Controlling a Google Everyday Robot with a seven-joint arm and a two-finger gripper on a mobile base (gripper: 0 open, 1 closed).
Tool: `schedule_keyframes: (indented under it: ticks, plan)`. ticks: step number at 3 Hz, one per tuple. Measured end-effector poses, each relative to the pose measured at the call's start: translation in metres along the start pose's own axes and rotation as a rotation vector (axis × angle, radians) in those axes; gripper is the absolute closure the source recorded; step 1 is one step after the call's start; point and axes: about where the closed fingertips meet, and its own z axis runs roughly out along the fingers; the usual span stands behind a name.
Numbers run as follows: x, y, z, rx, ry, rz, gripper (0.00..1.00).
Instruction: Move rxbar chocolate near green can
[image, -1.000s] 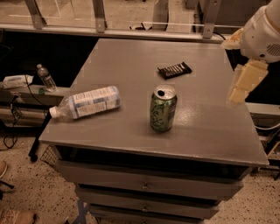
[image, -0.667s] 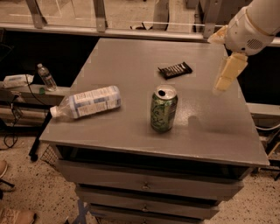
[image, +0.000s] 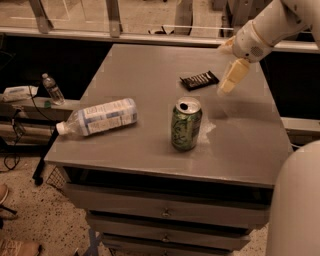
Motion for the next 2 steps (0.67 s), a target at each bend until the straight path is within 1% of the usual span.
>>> schedule_keyframes:
  ticks: [1,2]
  plan:
    - [0.008,-0.019,0.017,0.012,-0.041,0.089,0.00]
    - [0.017,-0.033,0.029,0.045,-0.063,0.193,0.00]
